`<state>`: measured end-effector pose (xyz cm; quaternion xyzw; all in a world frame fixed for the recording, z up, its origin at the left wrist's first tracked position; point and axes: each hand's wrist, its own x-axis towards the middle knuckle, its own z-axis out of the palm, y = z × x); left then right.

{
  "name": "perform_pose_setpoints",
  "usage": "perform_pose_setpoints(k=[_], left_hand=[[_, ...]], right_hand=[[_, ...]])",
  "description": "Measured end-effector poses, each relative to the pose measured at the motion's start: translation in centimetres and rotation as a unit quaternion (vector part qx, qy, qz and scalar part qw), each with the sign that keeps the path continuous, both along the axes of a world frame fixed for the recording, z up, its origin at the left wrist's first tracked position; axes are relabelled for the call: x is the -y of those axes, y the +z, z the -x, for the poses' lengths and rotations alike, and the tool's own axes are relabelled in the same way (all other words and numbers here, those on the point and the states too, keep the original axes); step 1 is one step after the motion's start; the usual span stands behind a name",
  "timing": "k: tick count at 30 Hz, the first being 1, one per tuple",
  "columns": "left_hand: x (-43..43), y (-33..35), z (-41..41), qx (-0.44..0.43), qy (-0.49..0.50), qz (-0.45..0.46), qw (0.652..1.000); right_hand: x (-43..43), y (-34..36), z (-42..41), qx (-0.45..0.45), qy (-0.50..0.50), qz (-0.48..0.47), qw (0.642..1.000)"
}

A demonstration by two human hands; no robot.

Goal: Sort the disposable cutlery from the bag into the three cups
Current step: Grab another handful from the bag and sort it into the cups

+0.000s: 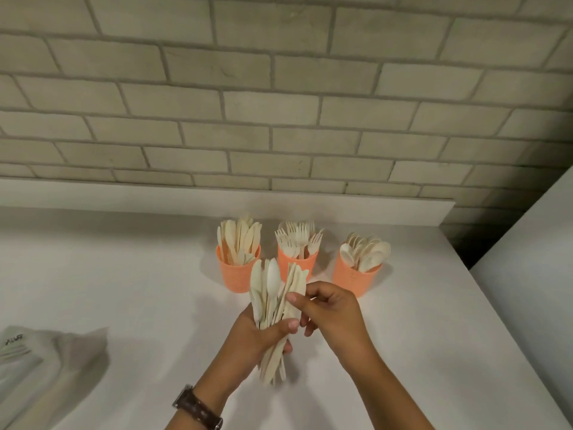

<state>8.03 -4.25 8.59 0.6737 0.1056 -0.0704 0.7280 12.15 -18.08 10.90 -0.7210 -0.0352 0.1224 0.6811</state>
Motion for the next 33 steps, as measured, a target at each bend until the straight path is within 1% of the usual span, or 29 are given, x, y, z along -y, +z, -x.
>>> perform_pose_setpoints(k=[6,9,12,14,17,21,25,29,33], left_hand=[[0.3,-0.1,0.4,0.086,0.067,-0.033,0.994],[0.1,-0.2,0.5,0.106,0.082,-0.045,0.99],[0.0,-0.1,0.5,0.108,0.08,-0.05,0.99],[0.0,0.2,0.6,0.108,0.068,-0.053,0.99],[-0.1,0.4,0.8,0.105,0.068,-0.044,0.991],[-0.6,0.4,1.0,0.088,0.069,-0.037,0.993],[-1.8,0.2,1.2,0.057,0.068,-0.022,0.996],[-3.0,-0.2,1.5,0.024,0.075,0.022,0.997],[-3.8,-0.3,1.5,0.011,0.073,0.039,0.996]], right_hand=[[0.5,0.6,0.7,-0.027,0.026,-0.101,0.994],[0.7,1.0,1.0,-0.028,0.052,-0.144,0.988],[0.5,1.6,1.1,0.0,0.077,-0.111,0.991],[0.1,1.9,1.2,0.022,0.066,-0.078,0.995],[-0.6,2.0,1.0,0.032,0.041,-0.056,0.997],[-1.4,1.9,0.6,0.008,0.045,-0.03,0.999],[-2.2,1.6,-0.2,-0.042,0.082,-0.044,0.995],[-2.9,1.4,-0.8,-0.053,0.132,-0.05,0.989],[-3.5,1.0,-1.2,-0.071,0.156,-0.068,0.983]])
